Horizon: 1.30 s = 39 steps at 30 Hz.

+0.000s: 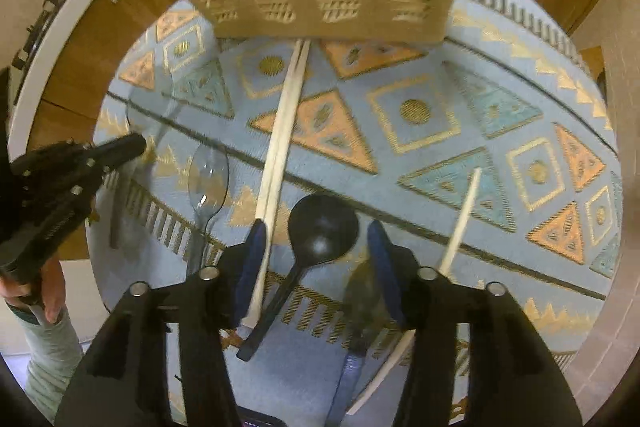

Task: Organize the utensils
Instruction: 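Lift both held spoons up over the beige caddy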

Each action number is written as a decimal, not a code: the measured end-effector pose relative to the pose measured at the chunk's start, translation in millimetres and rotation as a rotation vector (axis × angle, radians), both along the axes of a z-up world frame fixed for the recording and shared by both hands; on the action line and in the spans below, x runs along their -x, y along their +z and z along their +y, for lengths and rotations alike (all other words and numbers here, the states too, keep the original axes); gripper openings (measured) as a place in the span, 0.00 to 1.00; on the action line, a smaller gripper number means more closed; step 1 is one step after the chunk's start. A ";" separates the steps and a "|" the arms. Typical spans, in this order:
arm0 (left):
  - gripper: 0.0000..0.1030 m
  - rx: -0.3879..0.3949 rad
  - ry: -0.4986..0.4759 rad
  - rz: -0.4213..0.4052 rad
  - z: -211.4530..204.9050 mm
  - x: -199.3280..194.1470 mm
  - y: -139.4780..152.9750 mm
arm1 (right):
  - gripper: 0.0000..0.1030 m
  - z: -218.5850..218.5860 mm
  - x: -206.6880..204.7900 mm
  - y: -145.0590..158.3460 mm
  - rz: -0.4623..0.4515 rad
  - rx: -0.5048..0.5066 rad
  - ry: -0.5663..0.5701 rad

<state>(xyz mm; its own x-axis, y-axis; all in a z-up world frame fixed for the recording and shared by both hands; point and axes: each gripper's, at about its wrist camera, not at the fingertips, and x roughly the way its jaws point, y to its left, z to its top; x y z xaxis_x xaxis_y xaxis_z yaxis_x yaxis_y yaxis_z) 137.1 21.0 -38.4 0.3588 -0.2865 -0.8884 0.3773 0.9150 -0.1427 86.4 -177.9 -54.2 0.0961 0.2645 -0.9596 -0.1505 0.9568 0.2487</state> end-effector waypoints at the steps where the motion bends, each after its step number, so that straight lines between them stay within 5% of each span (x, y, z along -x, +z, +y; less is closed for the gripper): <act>1: 0.01 0.006 0.003 -0.008 -0.6 0.2 1.8 | 0.40 4.0 0.0 -3.6 0.008 0.020 0.004; 8: 0.01 0.061 0.048 -0.086 7.0 0.8 21.5 | 0.34 16.0 6.6 0.5 -0.043 0.071 0.046; 13: 0.01 0.177 0.083 -0.193 21.6 11.5 50.9 | 0.34 3.5 23.0 38.6 -0.170 -0.025 0.067; 21: 0.01 0.455 0.147 -0.530 44.6 23.3 141.2 | 0.34 -27.8 38.5 140.1 -0.511 -0.164 0.040; 26: 0.01 0.587 0.183 -0.737 29.4 10.9 176.2 | 0.34 -41.0 31.3 194.3 -0.783 -0.090 -0.088; 31: 0.01 0.615 0.265 -0.865 4.5 -15.4 170.1 | 0.34 -51.8 7.0 218.4 -0.971 0.016 -0.262; 39: 0.01 0.563 0.306 -0.851 -25.2 -61.6 132.4 | 0.34 -34.3 -37.4 195.5 -1.099 0.175 -0.352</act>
